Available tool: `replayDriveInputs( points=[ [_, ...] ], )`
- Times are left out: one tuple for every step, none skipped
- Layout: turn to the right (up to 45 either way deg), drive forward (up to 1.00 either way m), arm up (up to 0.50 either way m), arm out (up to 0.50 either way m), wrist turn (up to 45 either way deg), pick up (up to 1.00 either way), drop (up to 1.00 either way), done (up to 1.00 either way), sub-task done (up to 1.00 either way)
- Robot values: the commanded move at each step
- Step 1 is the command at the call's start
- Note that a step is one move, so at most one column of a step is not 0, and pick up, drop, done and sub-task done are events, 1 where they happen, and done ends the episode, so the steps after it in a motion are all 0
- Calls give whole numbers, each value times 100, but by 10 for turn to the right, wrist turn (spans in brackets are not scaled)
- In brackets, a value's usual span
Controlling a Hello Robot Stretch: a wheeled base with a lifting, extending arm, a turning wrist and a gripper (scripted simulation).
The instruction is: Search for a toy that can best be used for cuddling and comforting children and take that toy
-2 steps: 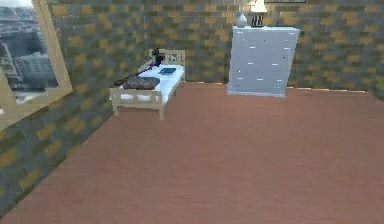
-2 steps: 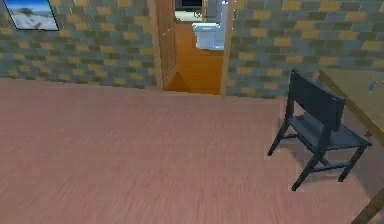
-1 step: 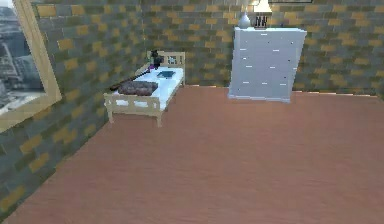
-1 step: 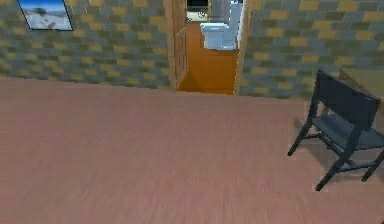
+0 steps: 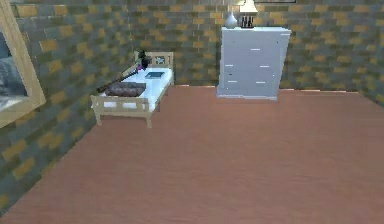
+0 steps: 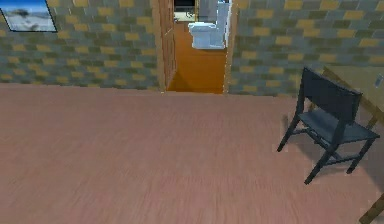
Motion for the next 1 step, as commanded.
replayDriveInputs(
  points=[
    [0, 100, 0, 0, 0, 0, 0, 0, 0]
  ],
)
